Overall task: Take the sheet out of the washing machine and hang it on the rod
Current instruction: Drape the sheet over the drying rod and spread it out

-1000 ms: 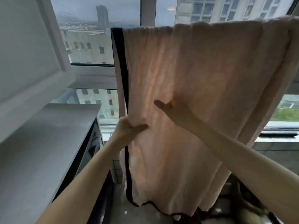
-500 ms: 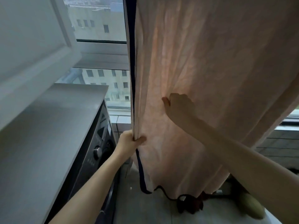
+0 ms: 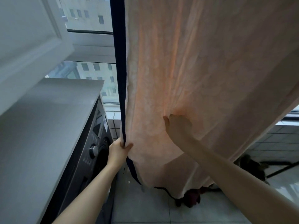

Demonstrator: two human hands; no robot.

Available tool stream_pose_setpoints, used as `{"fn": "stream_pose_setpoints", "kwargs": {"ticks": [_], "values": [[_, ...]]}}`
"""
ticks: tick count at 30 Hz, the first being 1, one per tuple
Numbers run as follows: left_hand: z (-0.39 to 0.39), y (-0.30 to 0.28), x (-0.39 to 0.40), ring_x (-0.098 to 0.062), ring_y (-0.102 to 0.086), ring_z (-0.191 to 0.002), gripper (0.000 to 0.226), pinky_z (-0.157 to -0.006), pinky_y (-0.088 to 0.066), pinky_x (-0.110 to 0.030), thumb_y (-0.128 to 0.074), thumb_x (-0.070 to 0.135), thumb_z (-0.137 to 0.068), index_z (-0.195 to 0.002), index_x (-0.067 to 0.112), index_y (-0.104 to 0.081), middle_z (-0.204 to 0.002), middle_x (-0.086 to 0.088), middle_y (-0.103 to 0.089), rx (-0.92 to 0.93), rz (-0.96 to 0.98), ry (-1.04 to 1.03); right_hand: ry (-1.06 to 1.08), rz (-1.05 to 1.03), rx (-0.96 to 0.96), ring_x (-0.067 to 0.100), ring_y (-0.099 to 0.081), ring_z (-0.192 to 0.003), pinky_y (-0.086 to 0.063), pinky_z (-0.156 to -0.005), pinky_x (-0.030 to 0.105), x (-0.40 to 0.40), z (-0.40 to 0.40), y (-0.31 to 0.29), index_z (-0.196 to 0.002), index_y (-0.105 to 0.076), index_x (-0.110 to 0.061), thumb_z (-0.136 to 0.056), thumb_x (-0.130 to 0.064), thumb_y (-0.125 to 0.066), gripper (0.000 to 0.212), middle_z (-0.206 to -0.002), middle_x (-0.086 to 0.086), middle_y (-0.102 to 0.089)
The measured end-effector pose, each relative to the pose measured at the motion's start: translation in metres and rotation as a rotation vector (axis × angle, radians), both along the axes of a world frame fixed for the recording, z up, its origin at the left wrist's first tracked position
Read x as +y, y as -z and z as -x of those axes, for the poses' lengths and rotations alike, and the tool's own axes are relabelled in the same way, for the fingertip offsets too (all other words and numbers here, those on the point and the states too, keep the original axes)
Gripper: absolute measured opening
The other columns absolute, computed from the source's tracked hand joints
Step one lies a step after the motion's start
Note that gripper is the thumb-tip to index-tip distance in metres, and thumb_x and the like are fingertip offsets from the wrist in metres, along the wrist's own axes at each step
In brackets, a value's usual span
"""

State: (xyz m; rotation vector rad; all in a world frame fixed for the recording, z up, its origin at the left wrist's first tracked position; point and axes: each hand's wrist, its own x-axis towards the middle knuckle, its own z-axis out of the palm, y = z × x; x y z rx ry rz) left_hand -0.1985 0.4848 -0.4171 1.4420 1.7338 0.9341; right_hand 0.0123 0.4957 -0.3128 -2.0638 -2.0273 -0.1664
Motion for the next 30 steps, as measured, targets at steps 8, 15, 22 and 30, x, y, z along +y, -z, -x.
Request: {"fn": "stream_pose_setpoints", "kwargs": {"ticks": [8, 15, 22, 30], "values": [[-0.016, -0.113, 0.032, -0.008, -0.067, -0.088, 0.024, -0.078, -0.056, -0.026, -0.068, 0.026, -0.088, -0.108, 0.015, -0.063, -0.096, 0.007, -0.068, -0.305, -0.437, -0.075, 0.030, 0.039, 0.197, 0.030, -0.060, -0.089, -0.045, -0.072, 0.034, 0.012, -0.003, -0.021, -0.078, -0.053, -0.015, -0.099, -0.043, -0.035, 0.039, -0.089, 0.011, -0.066], [-0.039, -0.214, 0.038, -0.002, -0.063, -0.078, 0.010, -0.072, -0.049, -0.015, -0.062, 0.021, -0.092, -0.099, 0.015, -0.064, -0.087, 0.005, -0.066, -0.453, -0.719, -0.062, 0.008, -0.197, 0.401, 0.025, -0.062, -0.074, -0.052, -0.069, 0.035, 0.020, -0.011, -0.062, -0.074, -0.059, -0.018, -0.093, -0.046, -0.046, 0.036, -0.074, 0.001, -0.066], [-0.045, -0.292, 0.050, 0.011, -0.060, -0.071, 0.009, -0.069, -0.045, -0.005, -0.066, 0.011, -0.088, -0.097, 0.014, -0.066, -0.082, 0.014, -0.064, -0.325, -0.947, -0.074, -0.091, -0.560, 0.556, 0.020, -0.057, -0.077, -0.048, -0.074, 0.039, 0.024, -0.014, -0.156, -0.099, -0.057, -0.015, -0.091, -0.038, -0.057, 0.025, -0.085, 0.001, -0.061], [-0.042, -0.344, 0.071, -0.005, -0.061, -0.078, 0.011, -0.073, -0.042, -0.009, -0.071, 0.019, -0.083, -0.093, 0.015, -0.072, -0.081, 0.012, -0.064, -0.023, -1.139, -0.131, -0.144, -0.869, -0.061, 0.030, -0.049, -0.103, -0.036, -0.088, 0.041, 0.062, -0.028, -0.256, -0.117, -0.058, -0.011, -0.091, -0.020, -0.055, 0.028, -0.113, 0.009, -0.057]]}}
